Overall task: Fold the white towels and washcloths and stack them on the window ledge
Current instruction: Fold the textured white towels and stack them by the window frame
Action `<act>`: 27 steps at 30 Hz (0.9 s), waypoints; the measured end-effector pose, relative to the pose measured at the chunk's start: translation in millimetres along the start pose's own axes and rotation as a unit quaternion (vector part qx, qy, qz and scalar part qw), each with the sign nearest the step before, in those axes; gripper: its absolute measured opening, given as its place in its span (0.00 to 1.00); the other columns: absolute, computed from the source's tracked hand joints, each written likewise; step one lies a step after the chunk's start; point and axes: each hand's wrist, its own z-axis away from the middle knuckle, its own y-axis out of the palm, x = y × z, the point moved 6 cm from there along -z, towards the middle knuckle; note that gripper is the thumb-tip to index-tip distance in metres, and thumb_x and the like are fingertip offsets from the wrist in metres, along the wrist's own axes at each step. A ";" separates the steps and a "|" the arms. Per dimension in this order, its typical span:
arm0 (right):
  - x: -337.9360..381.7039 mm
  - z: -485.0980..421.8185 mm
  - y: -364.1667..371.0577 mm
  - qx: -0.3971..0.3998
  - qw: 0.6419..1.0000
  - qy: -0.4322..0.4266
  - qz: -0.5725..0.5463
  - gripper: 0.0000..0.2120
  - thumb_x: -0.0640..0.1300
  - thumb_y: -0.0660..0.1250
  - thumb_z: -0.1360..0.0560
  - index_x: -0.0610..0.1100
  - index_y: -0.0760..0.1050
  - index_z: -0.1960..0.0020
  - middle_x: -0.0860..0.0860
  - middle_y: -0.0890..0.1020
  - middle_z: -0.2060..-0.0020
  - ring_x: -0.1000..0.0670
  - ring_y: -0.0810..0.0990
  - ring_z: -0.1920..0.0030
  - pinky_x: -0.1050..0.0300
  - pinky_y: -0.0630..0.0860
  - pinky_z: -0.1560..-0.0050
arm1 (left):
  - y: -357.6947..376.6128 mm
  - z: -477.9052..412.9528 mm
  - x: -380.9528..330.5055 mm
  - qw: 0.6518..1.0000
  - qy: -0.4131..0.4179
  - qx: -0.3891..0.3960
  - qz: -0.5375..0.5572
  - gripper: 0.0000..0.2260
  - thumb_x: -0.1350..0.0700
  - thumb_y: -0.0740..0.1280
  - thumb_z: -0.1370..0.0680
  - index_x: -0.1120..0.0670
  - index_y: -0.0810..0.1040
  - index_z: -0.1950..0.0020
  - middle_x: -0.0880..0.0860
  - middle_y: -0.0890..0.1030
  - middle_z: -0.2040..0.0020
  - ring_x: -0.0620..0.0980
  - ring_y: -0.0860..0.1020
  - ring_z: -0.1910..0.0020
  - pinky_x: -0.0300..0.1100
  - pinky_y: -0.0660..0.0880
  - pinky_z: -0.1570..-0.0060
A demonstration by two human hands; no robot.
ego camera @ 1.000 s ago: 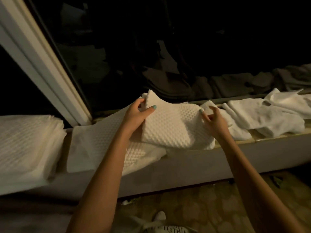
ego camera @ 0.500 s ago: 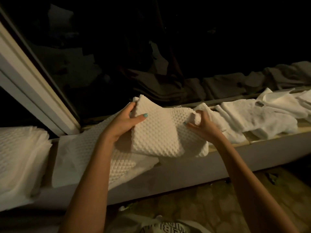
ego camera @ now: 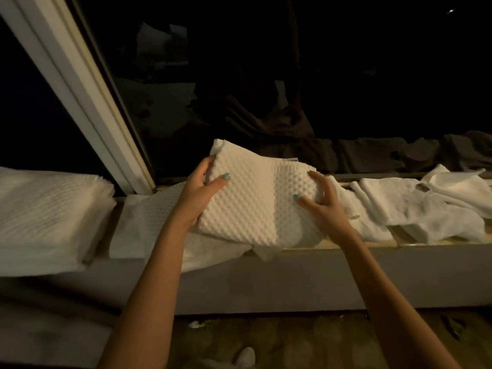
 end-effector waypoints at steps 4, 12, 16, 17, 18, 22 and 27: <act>23.5 1.0 25.1 0.028 0.999 -0.011 -0.026 0.35 0.44 0.71 0.26 0.52 0.57 0.26 0.61 0.65 0.37 0.61 0.71 0.45 0.74 0.74 0.55 | -41.6 34.2 -5.2 0.997 0.009 -0.078 -0.019 0.09 0.56 0.63 0.19 0.46 0.72 0.40 0.43 0.79 0.45 0.36 0.79 0.50 0.35 0.75 0.52; 12.0 12.8 100.0 0.170 0.985 0.038 0.000 0.29 0.54 0.72 0.29 0.55 0.65 0.31 0.51 0.73 0.40 0.55 0.77 0.49 0.58 0.79 0.54 | -117.5 102.9 44.2 0.971 -0.051 -0.209 -0.105 0.11 0.52 0.62 0.19 0.49 0.72 0.37 0.48 0.77 0.41 0.47 0.76 0.42 0.45 0.72 0.44; 14.6 2.0 96.9 0.152 0.983 -0.005 0.102 0.27 0.50 0.74 0.30 0.49 0.69 0.34 0.48 0.68 0.39 0.51 0.73 0.48 0.63 0.75 0.55 | -122.9 94.2 41.0 0.951 -0.027 -0.217 -0.219 0.09 0.54 0.67 0.22 0.58 0.74 0.47 0.50 0.72 0.51 0.49 0.73 0.53 0.45 0.70 0.50; 13.8 -2.7 93.0 0.146 0.977 -0.026 0.154 0.27 0.51 0.75 0.31 0.49 0.70 0.35 0.48 0.67 0.39 0.50 0.70 0.45 0.62 0.74 0.51 | -123.8 88.6 36.5 0.939 -0.017 -0.222 -0.263 0.10 0.55 0.68 0.23 0.60 0.75 0.45 0.52 0.70 0.48 0.49 0.72 0.52 0.44 0.70 0.49; 13.2 -7.5 89.3 0.141 0.970 -0.045 0.194 0.27 0.52 0.75 0.32 0.48 0.72 0.37 0.47 0.67 0.38 0.50 0.68 0.43 0.59 0.73 0.46 | -124.5 83.6 30.9 0.930 -0.010 -0.222 -0.294 0.12 0.57 0.69 0.23 0.60 0.75 0.43 0.52 0.68 0.45 0.48 0.71 0.51 0.43 0.70 0.48; 15.9 -19.7 81.0 0.157 0.958 -0.047 0.234 0.22 0.51 0.76 0.32 0.43 0.74 0.44 0.48 0.72 0.43 0.50 0.73 0.48 0.60 0.73 0.50 | -125.0 63.8 12.3 0.921 0.043 -0.162 -0.351 0.18 0.60 0.71 0.25 0.50 0.75 0.37 0.49 0.68 0.46 0.46 0.72 0.52 0.39 0.71 0.50; 19.8 -22.0 84.3 0.186 0.960 -0.051 0.201 0.12 0.44 0.71 0.26 0.45 0.75 0.44 0.50 0.78 0.51 0.49 0.78 0.52 0.64 0.73 0.56 | -133.5 58.0 10.6 0.922 0.065 -0.125 -0.360 0.10 0.62 0.74 0.28 0.51 0.79 0.50 0.48 0.68 0.52 0.39 0.71 0.59 0.29 0.67 0.55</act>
